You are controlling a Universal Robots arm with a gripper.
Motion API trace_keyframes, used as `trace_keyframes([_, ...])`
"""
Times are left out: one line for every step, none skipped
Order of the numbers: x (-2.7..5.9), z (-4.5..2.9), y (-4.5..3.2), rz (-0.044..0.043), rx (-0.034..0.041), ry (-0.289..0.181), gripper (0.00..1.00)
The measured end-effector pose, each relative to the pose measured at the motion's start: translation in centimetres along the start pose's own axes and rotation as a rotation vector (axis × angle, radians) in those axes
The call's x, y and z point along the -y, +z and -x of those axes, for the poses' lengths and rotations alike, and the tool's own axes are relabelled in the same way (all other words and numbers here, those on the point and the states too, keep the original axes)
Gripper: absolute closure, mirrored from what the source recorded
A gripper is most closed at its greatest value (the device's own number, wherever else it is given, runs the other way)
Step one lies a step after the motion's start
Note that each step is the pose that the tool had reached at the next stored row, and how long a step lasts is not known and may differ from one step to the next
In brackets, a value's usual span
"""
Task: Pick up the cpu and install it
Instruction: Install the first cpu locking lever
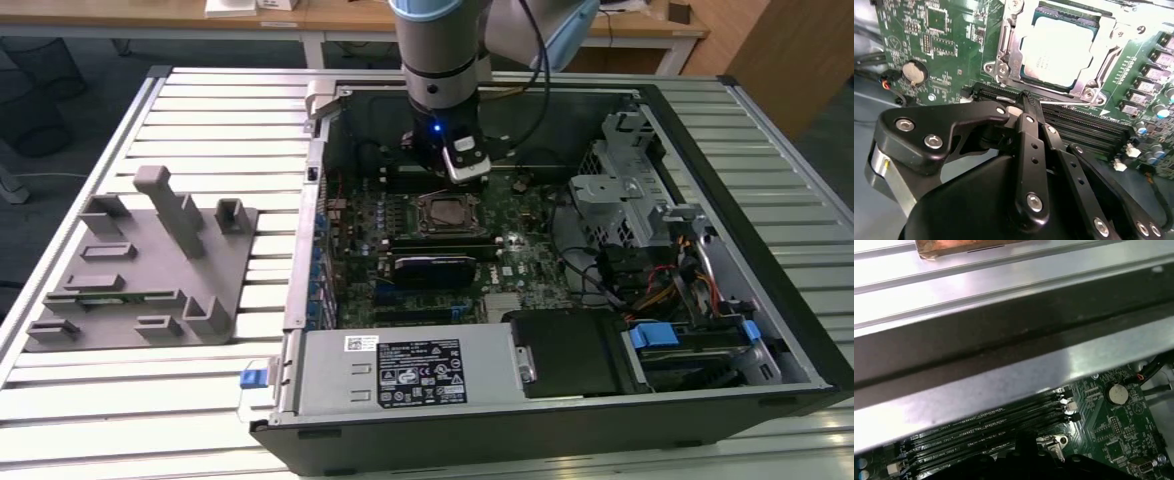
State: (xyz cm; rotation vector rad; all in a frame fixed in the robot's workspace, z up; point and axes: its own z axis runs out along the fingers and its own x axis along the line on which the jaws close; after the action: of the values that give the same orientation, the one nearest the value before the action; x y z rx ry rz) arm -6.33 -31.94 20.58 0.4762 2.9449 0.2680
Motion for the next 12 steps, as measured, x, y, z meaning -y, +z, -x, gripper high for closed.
trace_keyframes([-0.03, -0.02, 0.03, -0.0014, 0.0021, 0.011, 0.89])
trace_keyframes([-0.06, -0.03, 0.06, -0.0023, 0.0039, 0.019, 0.89])
trace_keyframes([-0.09, -0.05, 0.10, -0.0032, 0.0056, 0.028, 0.89])
trace_keyframes([-0.13, -0.07, 0.14, -0.0042, 0.0073, 0.036, 0.89])
trace_keyframes([-0.16, -0.08, 0.18, -0.0052, 0.0090, 0.044, 0.89])
trace_keyframes([-0.20, -0.11, 0.22, -0.0061, 0.0106, 0.052, 0.89])
trace_keyframes([-0.25, -0.13, 0.27, -0.0070, 0.0120, 0.059, 0.89])
trace_keyframes([-0.29, -0.15, 0.31, -0.0078, 0.0135, 0.066, 0.89])
trace_keyframes([-0.33, -0.18, 0.35, -0.0086, 0.0149, 0.073, 0.89])
trace_keyframes([-0.38, -0.21, 0.38, -0.0095, 0.0163, 0.080, 0.89])
trace_keyframes([-0.42, -0.24, 0.42, -0.0103, 0.0178, 0.087, 0.89])
trace_keyframes([-0.46, -0.27, 0.45, -0.0111, 0.0193, 0.094, 0.89])
